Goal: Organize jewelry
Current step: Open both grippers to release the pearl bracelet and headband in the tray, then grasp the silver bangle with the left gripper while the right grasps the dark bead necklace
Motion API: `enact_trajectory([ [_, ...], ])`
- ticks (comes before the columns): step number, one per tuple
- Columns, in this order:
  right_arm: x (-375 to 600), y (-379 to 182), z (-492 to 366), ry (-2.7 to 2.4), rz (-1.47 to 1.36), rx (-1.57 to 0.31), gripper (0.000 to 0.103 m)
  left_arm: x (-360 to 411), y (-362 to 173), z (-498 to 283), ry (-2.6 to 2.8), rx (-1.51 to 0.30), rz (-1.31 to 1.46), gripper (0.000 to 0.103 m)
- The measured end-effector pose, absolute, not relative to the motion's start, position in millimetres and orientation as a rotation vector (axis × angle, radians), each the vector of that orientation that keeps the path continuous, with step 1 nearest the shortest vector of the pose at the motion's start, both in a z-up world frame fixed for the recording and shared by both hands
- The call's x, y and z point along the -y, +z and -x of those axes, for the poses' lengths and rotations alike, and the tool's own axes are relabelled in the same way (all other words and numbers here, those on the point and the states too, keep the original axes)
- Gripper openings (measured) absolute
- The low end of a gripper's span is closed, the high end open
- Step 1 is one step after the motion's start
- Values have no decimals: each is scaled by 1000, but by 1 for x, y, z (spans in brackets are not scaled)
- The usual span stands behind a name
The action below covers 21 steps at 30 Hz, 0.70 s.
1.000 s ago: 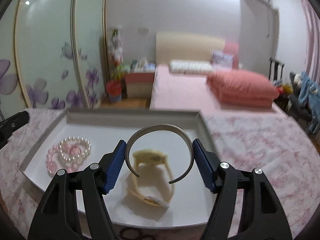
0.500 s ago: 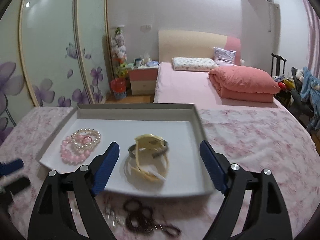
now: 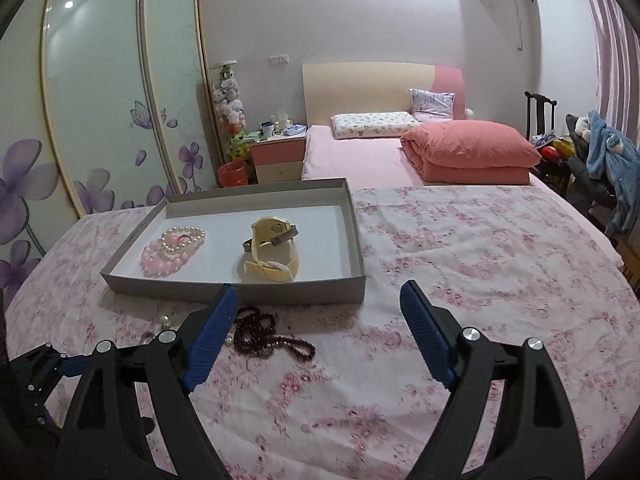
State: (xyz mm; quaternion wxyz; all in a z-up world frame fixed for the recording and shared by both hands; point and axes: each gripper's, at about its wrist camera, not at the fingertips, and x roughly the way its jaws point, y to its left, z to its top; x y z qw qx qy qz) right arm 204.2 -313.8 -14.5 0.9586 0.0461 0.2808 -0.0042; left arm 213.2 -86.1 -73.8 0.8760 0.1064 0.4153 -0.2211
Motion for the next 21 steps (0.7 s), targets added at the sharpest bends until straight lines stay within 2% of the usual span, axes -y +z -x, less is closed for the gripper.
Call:
enact_trajectory([
  [4,316,-16,-199,-5,-97,-567,83,92,-83,-219,-403,-913,-253,88],
  [6,314,-17,-198,-1,-94,-568,83,87,-83,-222,-377,-917,-216,83],
  [8,313,-19,-198,6,-91,-571,83,84,-82,-223,-366,-909,-209,71],
  [17,298,-34,-202,62,-53,-628,82,55,-78,-229,-284,-914,-181,71],
  [19,294,-41,-207,73,-26,-661,78,34,-78,-235,-219,-913,-166,71],
  [21,290,-49,-215,82,-13,-707,67,8,-77,-241,-157,-921,-132,71],
])
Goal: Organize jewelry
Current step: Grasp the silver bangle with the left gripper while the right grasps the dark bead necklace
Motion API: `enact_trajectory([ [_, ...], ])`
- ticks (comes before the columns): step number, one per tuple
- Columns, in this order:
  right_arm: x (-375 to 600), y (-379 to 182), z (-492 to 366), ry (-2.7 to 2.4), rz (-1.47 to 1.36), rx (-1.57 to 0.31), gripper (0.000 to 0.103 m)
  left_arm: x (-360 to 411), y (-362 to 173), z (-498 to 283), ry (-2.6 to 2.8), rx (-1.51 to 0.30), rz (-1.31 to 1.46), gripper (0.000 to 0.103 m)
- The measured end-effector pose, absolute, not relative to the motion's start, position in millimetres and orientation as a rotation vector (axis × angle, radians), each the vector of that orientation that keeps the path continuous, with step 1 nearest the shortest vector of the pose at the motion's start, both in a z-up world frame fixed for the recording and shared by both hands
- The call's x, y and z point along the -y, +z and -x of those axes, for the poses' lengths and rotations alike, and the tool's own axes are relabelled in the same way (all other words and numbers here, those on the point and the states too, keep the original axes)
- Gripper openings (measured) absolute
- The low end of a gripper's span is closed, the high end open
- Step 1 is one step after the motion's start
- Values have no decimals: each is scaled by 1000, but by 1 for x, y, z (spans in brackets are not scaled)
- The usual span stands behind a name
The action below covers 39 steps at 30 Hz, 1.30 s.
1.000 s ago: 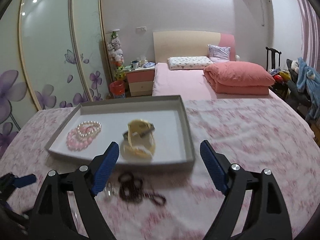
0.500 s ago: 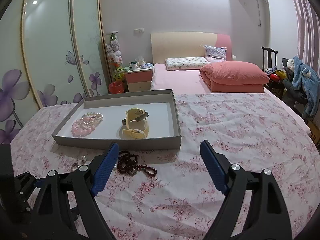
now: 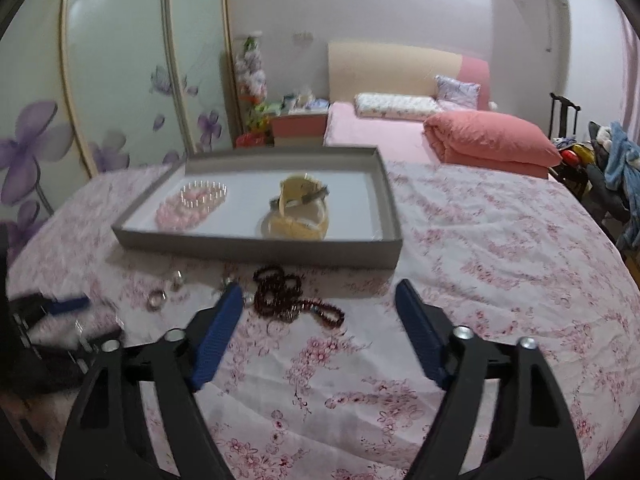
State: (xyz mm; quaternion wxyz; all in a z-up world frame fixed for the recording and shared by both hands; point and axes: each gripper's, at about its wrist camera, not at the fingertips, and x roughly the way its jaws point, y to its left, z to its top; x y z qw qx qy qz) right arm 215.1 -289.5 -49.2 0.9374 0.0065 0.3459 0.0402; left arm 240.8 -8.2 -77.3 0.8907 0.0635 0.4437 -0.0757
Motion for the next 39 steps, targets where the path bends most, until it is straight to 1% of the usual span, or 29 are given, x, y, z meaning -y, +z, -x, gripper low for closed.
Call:
enact_trajectory([
  [2,285,-57,-223,90,-9,-745,59,-10,-77,-244,-119,-928,-103,71],
  [3,282,-60,-228,95,-6,-764,58,-20,-77,-246,-104,-931,-84,71],
  [11,258,-75,-262,82,39,-847,58,-30,-74,-242,-94,-917,-81,71],
  [12,258,-76,-266,85,29,-860,57,-30,-74,-242,-94,-917,-80,71],
  [13,258,-78,-268,81,25,-875,54,-29,-74,-241,-94,-917,-80,71],
  [14,260,-78,-267,84,16,-875,47,-29,-74,-241,-94,-917,-79,71],
  [16,263,-79,-265,83,9,-895,22,-29,-74,-241,-94,-917,-79,71],
  [17,264,-81,-263,90,1,-908,15,-29,-74,-241,-94,-917,-80,71],
  [18,265,-81,-262,83,5,-906,13,-29,-74,-241,-94,-917,-80,71],
  [20,270,-81,-256,82,-7,-910,10,-29,-74,-241,-94,-917,-79,71],
  [22,281,-79,-251,104,-79,-901,9,-29,-74,-241,-94,-917,-79,71],
  [28,302,-37,-224,149,-189,-713,9,-31,-73,-240,-95,-911,-50,71],
  [34,304,1,-202,171,-197,-585,9,-36,-63,-228,-99,-876,-20,71],
  [39,295,24,-187,177,-170,-488,9,-36,-40,-216,-104,-797,-8,71],
])
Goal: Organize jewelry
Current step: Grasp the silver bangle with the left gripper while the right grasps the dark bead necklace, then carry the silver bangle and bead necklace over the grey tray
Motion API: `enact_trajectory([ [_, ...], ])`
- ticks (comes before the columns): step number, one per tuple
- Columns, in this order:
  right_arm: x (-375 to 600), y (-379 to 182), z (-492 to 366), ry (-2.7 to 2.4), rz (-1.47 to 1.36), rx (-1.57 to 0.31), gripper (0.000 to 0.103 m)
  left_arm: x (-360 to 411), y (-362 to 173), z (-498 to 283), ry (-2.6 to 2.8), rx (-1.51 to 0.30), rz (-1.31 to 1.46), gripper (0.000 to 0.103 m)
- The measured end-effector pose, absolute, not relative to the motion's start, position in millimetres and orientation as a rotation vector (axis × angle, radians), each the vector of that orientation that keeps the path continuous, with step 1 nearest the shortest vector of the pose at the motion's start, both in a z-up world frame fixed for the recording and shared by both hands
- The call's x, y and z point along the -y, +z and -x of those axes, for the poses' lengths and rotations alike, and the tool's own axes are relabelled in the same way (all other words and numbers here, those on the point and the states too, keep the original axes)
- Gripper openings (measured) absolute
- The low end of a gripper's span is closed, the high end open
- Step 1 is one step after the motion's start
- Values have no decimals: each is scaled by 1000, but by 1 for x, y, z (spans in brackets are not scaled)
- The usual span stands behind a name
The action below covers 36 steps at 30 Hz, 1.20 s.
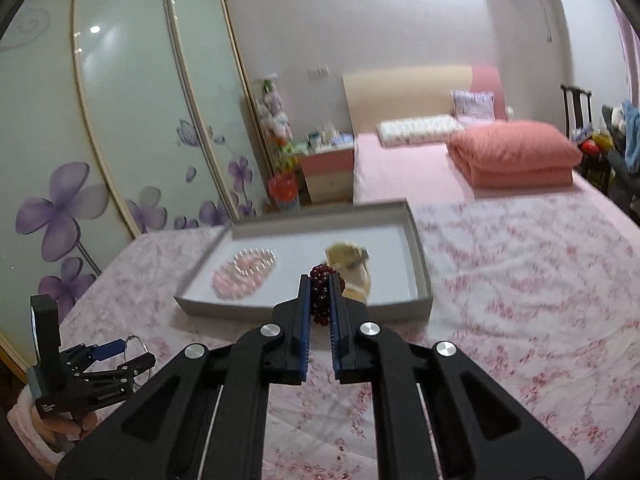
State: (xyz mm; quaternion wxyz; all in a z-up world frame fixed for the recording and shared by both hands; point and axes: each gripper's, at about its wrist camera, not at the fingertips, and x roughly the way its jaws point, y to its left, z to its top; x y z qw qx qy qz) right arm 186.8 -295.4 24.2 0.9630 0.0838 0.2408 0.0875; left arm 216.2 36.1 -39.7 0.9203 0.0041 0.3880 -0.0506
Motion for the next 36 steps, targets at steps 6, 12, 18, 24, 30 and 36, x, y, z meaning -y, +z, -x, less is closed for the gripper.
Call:
enact_trajectory([
  [6,287,43,-165,183,-120,-363,9,-32,-11,-197,-91,-668,-13,71],
  [12,275,51,-146,162,-61,-248,9,-16,13,-173,-62,-500,-54,71],
  [18,272,48,-135,152,-56,-196,9,1,33,-151,-43,-347,-94,71],
  [24,264,42,-120,130,-26,-126,9,16,46,-135,-7,-214,-119,71],
  [30,252,34,-110,65,27,-29,9,28,52,-130,9,-150,-116,71],
  [36,249,25,-113,41,35,-23,9,33,49,-132,19,-137,-115,71],
])
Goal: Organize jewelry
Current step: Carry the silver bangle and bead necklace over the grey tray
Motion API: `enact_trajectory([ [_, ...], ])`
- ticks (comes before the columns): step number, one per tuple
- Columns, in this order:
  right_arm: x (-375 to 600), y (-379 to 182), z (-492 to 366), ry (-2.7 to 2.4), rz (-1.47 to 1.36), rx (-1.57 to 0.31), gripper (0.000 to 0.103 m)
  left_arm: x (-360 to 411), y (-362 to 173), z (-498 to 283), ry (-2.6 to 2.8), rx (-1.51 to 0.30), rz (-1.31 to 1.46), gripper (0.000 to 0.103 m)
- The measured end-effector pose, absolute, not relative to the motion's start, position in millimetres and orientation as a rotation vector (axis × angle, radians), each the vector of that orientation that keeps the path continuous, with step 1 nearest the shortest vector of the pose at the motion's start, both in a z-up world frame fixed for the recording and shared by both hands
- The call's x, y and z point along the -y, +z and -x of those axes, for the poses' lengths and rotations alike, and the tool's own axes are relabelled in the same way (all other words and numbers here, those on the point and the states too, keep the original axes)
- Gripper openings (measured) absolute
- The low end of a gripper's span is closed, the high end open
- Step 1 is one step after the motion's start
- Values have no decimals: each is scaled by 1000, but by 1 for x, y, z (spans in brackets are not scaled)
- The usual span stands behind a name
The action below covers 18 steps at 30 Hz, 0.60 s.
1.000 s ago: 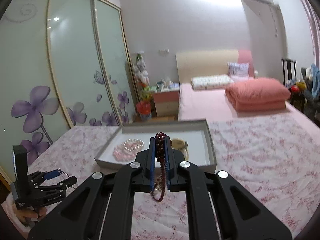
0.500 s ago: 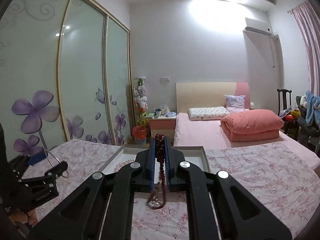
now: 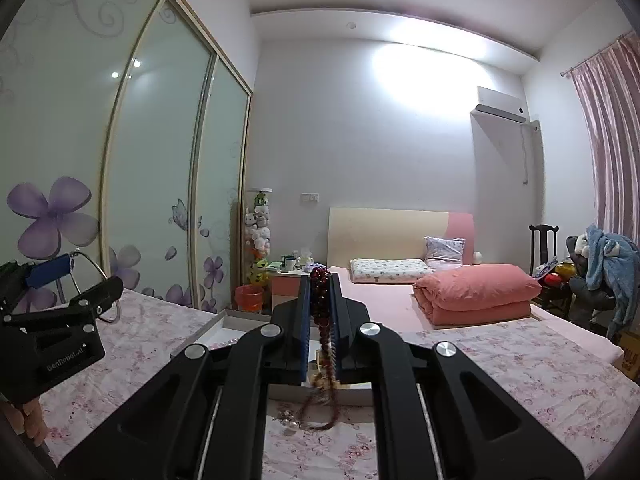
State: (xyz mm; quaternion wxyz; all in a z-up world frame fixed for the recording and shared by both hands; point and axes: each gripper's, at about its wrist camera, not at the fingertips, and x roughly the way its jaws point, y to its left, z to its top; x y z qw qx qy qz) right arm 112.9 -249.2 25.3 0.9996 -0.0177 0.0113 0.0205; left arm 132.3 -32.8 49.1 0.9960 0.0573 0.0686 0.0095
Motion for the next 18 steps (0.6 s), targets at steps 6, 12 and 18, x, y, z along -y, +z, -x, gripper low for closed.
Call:
enact_trajectory([
  [6,249,23,-113,33,33,-33,9,33,49,-133,24,-138,-109,71],
  [12,245,28,-117,31,39,-33,9,31,48,-137,19,-148,-104,71],
  [18,249,36,-142,17,48,-14,9,35,48,-160,6,-173,-87,71],
])
